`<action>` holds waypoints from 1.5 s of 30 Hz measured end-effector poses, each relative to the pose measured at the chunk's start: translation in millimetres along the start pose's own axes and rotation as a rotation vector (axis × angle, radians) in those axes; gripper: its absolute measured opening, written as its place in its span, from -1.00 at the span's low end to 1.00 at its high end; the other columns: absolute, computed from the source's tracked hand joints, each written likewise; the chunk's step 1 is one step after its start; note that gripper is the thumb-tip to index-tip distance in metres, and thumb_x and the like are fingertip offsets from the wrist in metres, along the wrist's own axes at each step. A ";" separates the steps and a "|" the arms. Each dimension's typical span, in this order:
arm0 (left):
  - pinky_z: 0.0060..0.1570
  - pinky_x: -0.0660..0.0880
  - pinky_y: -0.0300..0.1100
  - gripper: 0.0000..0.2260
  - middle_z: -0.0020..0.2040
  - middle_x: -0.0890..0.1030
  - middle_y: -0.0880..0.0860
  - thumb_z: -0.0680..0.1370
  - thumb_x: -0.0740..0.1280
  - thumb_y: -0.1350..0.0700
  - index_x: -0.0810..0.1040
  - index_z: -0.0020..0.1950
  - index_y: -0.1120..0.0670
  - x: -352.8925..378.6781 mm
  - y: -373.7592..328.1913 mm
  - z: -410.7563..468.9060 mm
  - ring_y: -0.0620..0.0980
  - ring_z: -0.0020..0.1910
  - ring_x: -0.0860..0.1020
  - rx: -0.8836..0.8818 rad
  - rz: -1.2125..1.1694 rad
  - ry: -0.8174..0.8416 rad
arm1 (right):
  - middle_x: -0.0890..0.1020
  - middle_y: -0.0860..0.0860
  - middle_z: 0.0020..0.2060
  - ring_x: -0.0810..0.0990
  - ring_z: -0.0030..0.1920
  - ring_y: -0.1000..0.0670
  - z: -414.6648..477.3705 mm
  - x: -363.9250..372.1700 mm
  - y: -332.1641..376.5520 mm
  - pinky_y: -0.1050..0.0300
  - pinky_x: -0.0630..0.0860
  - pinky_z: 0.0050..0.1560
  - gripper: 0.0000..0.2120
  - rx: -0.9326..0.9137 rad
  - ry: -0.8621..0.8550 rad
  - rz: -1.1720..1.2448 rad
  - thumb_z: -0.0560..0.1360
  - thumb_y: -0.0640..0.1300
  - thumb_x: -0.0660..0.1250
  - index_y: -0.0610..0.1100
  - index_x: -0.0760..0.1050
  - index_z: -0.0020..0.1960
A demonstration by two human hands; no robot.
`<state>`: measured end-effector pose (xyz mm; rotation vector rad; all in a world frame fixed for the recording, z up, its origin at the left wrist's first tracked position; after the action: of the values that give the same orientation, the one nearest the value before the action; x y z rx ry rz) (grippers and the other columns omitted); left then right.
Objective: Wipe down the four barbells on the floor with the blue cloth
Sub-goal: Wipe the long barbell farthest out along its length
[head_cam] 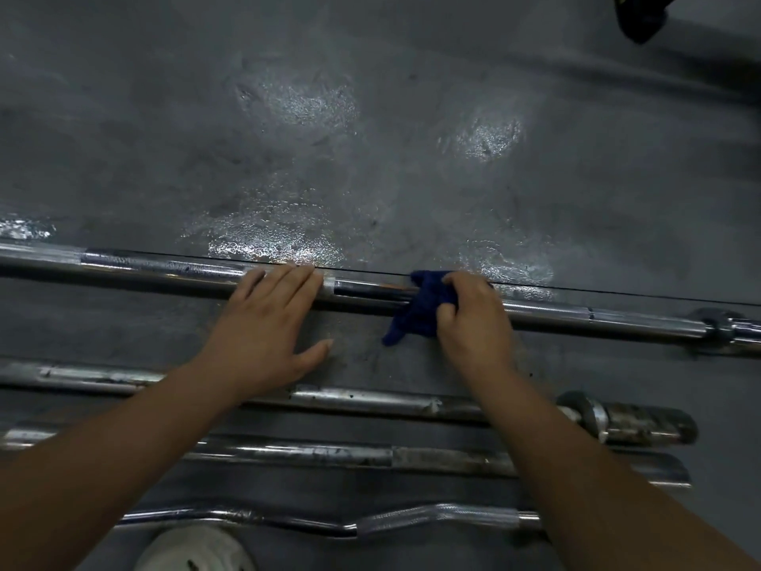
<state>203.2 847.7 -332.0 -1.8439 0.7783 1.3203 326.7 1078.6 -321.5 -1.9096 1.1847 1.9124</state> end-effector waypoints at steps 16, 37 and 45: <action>0.44 0.21 0.11 -0.23 0.41 0.47 0.13 0.44 0.15 -0.33 0.35 0.49 0.16 13.8 0.6 -26.7 0.12 0.38 0.42 0.021 0.043 0.058 | 0.62 -0.06 0.08 0.52 0.02 -0.13 -52.1 40.0 66.0 -0.04 0.42 0.19 -0.59 -0.218 0.049 -0.030 0.34 -0.20 0.21 -0.11 0.55 0.17; 0.45 0.16 0.11 -0.28 0.40 0.46 0.15 0.43 0.19 -0.27 0.39 0.45 0.18 10.7 -15.6 -43.8 0.15 0.38 0.40 0.001 -0.045 0.028 | 0.63 0.00 -0.08 0.53 -0.07 -0.06 -60.8 50.5 107.2 0.00 0.41 0.14 -0.72 -0.050 0.086 0.027 0.56 0.13 0.20 -0.03 0.58 0.00; 0.50 0.12 0.14 -0.24 0.53 0.31 0.13 0.50 0.17 -0.32 0.28 0.54 0.16 14.1 -16.0 -61.6 0.13 0.52 0.24 0.029 -0.017 0.074 | 0.64 0.00 -0.02 0.55 -0.02 -0.11 -64.3 2.6 -19.2 0.03 0.50 -0.04 -0.78 0.014 0.043 -0.068 0.53 -0.07 0.19 0.01 0.55 0.11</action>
<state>251.9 804.5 -329.2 -1.8815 0.8146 1.2298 387.1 1049.3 -321.7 -1.9666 1.1264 1.8324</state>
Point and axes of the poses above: each hand's wrist, its own z-axis towards the middle knuckle, its own x-axis out of the palm, y = z × x, the point moved 5 cm from there along z, towards the middle knuckle
